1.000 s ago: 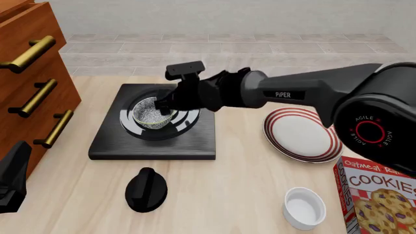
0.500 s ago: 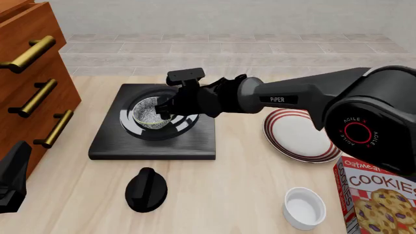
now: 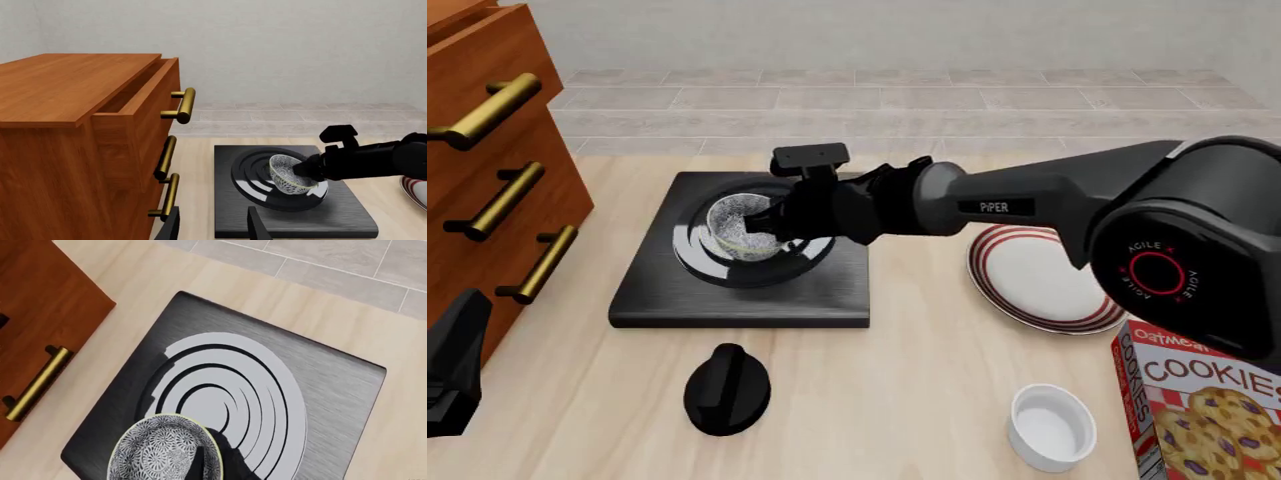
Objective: Pick the akita bowl on the stove and place it on the plate.
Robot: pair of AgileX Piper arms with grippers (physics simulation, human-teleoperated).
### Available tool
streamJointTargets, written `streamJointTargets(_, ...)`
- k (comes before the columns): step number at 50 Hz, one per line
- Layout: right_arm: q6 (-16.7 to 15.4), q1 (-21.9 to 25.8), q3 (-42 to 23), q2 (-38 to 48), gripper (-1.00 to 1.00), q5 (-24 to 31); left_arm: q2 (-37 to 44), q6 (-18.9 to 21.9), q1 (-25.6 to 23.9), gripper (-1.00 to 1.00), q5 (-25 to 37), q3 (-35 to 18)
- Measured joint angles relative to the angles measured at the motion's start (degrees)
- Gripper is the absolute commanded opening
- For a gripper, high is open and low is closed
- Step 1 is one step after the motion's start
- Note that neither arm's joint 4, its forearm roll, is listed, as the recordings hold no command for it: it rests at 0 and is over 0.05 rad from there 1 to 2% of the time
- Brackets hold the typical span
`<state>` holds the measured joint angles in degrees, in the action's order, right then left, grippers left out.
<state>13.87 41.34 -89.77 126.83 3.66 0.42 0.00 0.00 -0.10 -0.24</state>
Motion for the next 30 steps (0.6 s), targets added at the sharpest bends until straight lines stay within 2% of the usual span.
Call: streamJointTargets(30, -3.2, -2.04, 2.14, -4.92, -1.0, 3.14, 0.0, 0.0, 0.0, 1.0, 0.0, 0.0)
